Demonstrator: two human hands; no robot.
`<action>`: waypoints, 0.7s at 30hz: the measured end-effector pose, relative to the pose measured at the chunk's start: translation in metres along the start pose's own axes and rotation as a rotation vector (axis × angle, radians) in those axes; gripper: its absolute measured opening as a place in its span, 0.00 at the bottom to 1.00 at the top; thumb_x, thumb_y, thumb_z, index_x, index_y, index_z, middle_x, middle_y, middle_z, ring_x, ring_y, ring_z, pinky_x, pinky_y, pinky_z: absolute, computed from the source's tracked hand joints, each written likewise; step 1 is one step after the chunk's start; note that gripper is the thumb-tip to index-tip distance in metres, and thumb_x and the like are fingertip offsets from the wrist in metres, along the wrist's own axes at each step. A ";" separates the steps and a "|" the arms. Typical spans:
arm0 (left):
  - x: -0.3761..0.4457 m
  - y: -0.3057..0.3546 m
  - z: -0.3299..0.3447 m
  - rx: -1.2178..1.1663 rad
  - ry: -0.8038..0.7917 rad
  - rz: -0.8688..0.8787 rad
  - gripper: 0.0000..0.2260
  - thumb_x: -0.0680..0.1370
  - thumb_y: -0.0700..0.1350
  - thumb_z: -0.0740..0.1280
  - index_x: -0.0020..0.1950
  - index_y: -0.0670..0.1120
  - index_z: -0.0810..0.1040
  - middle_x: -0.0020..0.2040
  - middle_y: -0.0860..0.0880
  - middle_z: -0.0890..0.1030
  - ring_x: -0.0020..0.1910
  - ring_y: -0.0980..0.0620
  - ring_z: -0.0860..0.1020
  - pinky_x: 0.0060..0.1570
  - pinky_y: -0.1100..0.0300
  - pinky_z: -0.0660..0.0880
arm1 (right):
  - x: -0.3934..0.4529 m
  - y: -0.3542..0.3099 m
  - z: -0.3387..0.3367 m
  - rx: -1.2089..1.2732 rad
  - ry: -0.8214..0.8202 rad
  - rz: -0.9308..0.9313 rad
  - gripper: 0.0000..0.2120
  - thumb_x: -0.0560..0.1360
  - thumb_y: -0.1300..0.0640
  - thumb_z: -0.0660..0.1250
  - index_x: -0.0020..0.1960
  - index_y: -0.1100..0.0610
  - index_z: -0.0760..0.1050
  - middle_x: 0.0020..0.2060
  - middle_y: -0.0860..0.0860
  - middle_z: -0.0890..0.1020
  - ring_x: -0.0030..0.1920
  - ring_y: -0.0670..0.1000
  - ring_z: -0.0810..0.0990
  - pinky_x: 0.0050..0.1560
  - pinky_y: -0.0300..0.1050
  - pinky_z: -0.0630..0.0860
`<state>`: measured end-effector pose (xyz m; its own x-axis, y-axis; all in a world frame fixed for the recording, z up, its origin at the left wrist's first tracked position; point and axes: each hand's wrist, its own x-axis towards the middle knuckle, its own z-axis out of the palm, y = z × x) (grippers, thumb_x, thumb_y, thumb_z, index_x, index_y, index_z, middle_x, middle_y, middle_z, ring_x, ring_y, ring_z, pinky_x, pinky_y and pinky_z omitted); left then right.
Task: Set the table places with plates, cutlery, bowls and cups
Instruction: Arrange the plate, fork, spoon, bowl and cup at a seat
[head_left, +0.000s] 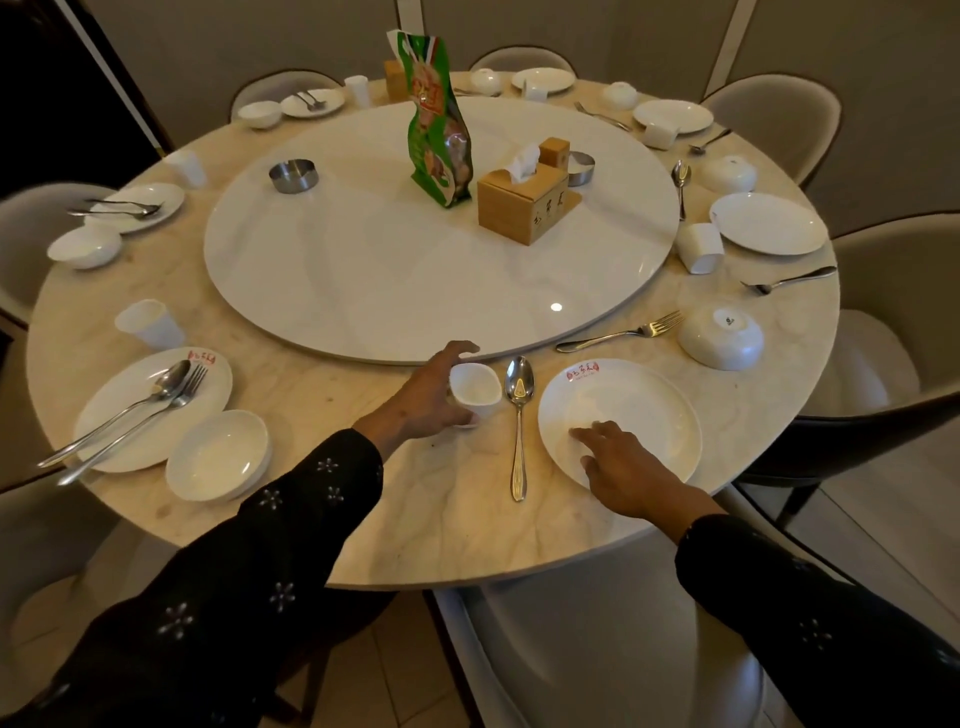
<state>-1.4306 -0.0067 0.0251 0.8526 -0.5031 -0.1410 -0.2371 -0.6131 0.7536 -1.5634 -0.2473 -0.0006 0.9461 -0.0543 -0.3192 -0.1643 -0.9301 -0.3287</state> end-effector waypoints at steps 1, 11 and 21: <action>0.001 -0.001 -0.002 -0.006 -0.020 -0.008 0.40 0.65 0.40 0.79 0.71 0.56 0.61 0.65 0.49 0.72 0.61 0.47 0.73 0.62 0.51 0.74 | 0.000 0.000 0.000 -0.005 -0.001 -0.004 0.22 0.82 0.53 0.56 0.75 0.51 0.60 0.75 0.54 0.63 0.73 0.57 0.64 0.73 0.54 0.60; 0.003 -0.008 -0.008 0.044 -0.080 -0.063 0.46 0.67 0.37 0.77 0.76 0.52 0.54 0.68 0.45 0.71 0.63 0.44 0.73 0.65 0.46 0.71 | 0.002 0.000 0.003 -0.003 -0.009 -0.003 0.22 0.82 0.53 0.56 0.75 0.51 0.60 0.75 0.54 0.63 0.73 0.57 0.63 0.73 0.54 0.59; -0.054 0.029 0.050 0.147 0.537 0.095 0.13 0.74 0.48 0.71 0.56 0.49 0.74 0.50 0.52 0.77 0.46 0.53 0.75 0.44 0.59 0.74 | 0.002 0.006 0.004 -0.031 0.004 -0.037 0.21 0.82 0.52 0.55 0.75 0.52 0.61 0.73 0.55 0.65 0.71 0.58 0.66 0.71 0.54 0.63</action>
<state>-1.5066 -0.0278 0.0230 0.9325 -0.2031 0.2986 -0.3540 -0.6778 0.6444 -1.5639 -0.2514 -0.0063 0.9525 -0.0207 -0.3040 -0.1203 -0.9421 -0.3129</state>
